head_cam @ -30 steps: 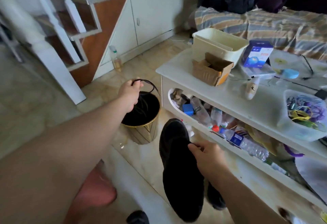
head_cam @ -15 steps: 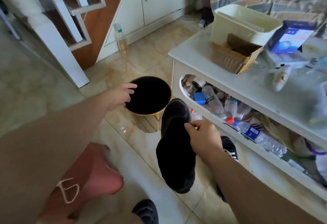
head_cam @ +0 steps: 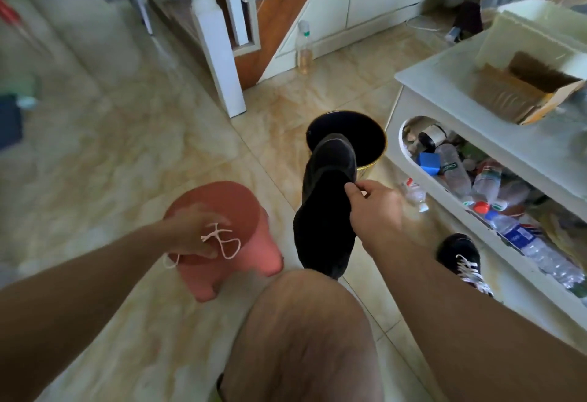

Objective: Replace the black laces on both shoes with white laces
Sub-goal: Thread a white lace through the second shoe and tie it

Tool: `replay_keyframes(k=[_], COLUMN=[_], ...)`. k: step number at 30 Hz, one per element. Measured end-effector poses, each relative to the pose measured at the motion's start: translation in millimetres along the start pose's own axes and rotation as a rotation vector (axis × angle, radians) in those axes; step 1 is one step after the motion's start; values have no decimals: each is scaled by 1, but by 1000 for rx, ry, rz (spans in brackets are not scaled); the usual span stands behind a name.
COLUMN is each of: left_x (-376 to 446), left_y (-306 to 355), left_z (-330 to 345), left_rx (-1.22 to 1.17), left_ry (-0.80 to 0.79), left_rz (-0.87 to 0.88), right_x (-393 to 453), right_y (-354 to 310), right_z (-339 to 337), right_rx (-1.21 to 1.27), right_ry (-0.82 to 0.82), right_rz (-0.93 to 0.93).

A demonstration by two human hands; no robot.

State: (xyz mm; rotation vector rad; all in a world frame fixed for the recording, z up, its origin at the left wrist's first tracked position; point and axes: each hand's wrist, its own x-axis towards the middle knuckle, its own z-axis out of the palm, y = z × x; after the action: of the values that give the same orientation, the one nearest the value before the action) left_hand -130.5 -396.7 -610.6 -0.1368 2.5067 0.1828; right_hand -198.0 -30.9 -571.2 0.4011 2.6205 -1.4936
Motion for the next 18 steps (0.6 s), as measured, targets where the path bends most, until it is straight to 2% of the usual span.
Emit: replay_keyframes(k=[5,7,11,15,18], left_x=[-4,1,18,5,0], left_y=[9,9,33,136,224], left_z=[44,50,33,-37,-76], left_rx=[-30,109,-164,-438,-447], left_ry=[224,299,372,382,282], left_rz=[-43,2,4,214,420], right_x=[-13,-15,-21,-25,-29], right_y=[-2,0,17,58,105], right_z=[-10,-22,-49,-77,-99], right_rx=[-78,-92,-108,-121,-168], right_ry=[-6,14,36,47,6], right_rz=[-51,-67,-42,17,50])
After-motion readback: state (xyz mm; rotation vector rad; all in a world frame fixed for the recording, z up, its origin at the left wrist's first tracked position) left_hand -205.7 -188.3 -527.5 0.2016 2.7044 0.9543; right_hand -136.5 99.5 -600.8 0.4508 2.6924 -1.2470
